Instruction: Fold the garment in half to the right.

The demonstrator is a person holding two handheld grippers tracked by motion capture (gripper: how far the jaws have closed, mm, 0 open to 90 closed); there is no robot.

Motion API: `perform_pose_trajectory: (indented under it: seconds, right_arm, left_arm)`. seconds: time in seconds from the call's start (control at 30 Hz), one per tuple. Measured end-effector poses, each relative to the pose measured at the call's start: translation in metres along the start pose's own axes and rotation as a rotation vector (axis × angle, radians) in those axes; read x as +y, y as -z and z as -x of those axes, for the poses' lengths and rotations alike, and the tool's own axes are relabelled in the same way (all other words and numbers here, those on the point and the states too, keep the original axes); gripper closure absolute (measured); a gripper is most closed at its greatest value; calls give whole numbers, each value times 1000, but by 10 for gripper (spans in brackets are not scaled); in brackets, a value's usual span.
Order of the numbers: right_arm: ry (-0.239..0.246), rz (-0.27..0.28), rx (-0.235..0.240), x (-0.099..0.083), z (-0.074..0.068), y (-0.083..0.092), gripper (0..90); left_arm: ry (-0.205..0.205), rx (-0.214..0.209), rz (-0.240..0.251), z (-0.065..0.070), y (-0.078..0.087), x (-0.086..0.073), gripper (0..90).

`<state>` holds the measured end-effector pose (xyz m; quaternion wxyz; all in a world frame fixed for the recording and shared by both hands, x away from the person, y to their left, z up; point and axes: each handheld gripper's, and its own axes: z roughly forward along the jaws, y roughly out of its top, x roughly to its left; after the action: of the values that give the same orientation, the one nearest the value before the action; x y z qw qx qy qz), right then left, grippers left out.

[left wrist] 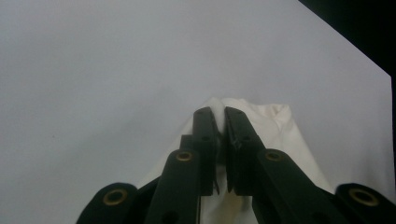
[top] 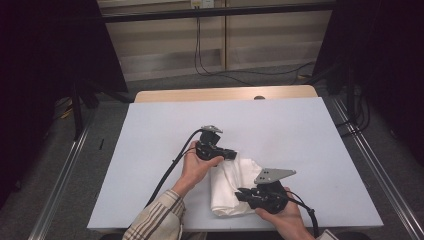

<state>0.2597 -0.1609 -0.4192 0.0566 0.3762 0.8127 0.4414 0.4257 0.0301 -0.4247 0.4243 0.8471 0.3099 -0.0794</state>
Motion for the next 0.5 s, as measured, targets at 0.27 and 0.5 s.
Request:
perform_pose_trajectory:
  seconds: [0.27, 0.5]
  right_arm:
    - [-1, -19, -4, -4, 4, 0, 804]
    - [-12, -28, -20, -6, 8, 2, 792]
  left_arm:
    - [8, -9, -9, -2, -6, 1, 824]
    - [9, -8, -8, -1, -9, 5, 808]
